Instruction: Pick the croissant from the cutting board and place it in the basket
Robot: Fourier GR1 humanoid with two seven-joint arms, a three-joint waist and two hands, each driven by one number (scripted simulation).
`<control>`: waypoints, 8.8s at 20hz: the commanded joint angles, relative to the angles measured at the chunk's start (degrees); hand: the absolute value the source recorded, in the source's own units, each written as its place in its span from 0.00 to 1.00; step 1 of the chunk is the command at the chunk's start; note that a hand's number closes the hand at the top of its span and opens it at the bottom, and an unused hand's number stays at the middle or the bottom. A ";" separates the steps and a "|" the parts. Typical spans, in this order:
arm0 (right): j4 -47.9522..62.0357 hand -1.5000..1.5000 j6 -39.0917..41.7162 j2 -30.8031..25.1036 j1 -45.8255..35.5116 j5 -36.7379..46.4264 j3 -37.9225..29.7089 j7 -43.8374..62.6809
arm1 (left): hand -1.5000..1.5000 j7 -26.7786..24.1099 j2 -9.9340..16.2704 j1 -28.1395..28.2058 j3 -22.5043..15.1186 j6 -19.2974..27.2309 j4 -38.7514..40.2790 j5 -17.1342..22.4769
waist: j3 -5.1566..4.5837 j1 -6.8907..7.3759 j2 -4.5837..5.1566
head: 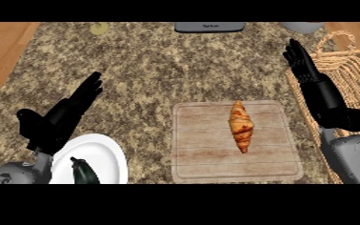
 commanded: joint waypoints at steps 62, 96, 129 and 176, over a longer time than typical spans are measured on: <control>-20.18 0.00 49.23 4.99 -18.13 34.54 9.61 53.90 | 0.50 0.38 -5.50 -3.09 14.88 0.82 13.77 -4.94 | -0.48 0.98 0.14; -0.61 0.00 44.24 11.81 -6.30 61.69 5.16 24.06 | 0.50 5.69 -8.73 -2.55 22.29 -5.68 9.40 -10.92 | -0.50 1.05 -0.02; 21.31 1.00 29.39 22.27 -8.80 83.33 1.82 20.82 | 0.50 4.65 -14.41 -4.57 24.01 -6.72 11.55 -15.82 | -0.45 1.98 0.43; 46.26 1.00 -20.50 17.82 -61.40 126.49 -38.40 97.00 | 0.50 4.46 -14.71 -7.41 23.83 -6.99 14.85 -16.65 | -0.63 3.07 0.96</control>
